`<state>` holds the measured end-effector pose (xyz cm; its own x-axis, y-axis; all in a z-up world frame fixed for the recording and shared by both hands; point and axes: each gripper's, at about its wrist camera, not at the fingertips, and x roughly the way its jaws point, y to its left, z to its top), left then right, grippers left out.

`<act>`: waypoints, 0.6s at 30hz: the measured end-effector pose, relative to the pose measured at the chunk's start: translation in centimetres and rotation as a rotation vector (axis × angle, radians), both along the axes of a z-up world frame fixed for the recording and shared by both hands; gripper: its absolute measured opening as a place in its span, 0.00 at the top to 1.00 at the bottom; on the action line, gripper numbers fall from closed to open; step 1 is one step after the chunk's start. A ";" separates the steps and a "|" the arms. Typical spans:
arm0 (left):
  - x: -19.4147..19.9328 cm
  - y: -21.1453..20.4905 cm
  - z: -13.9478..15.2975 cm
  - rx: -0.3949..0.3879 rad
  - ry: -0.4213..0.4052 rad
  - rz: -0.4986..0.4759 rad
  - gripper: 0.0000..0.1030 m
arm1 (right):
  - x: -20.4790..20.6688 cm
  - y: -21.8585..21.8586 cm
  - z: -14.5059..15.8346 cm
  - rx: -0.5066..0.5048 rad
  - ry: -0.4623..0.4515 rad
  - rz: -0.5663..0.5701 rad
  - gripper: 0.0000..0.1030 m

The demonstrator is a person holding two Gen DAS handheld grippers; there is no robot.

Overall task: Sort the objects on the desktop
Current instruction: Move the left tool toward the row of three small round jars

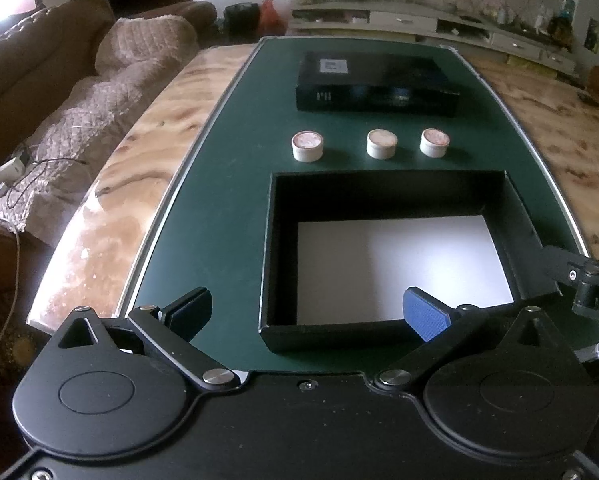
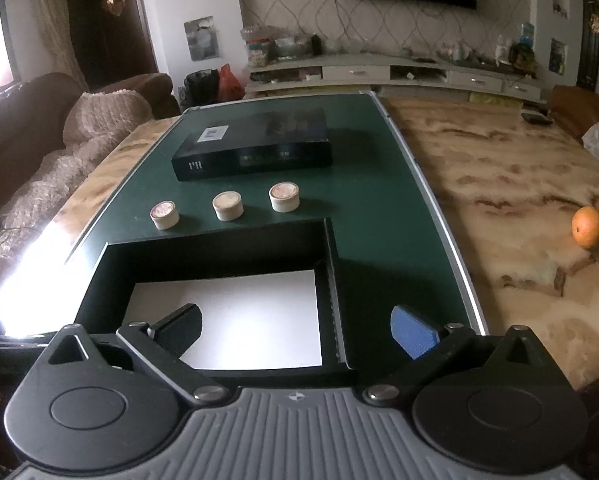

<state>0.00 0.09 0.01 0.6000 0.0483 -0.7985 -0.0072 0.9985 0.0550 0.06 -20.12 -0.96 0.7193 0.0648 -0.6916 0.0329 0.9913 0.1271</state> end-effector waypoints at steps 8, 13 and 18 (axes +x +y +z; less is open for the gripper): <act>1.2 0.9 -0.4 -0.011 0.008 0.042 0.00 | 0.0 0.5 -0.2 -0.017 -0.003 0.006 0.00; 0.1 1.3 -0.1 -0.011 -0.009 0.032 0.00 | 0.6 1.2 -0.2 -0.034 0.034 0.011 0.00; 0.1 1.0 0.0 -0.016 -0.007 0.026 0.00 | 0.8 1.9 0.0 -0.037 0.044 0.023 0.00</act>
<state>0.05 1.14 0.02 0.6046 0.0508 -0.7949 -0.0334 0.9987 0.0384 0.85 -18.19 -0.97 0.6869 0.0551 -0.7247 0.0144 0.9959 0.0894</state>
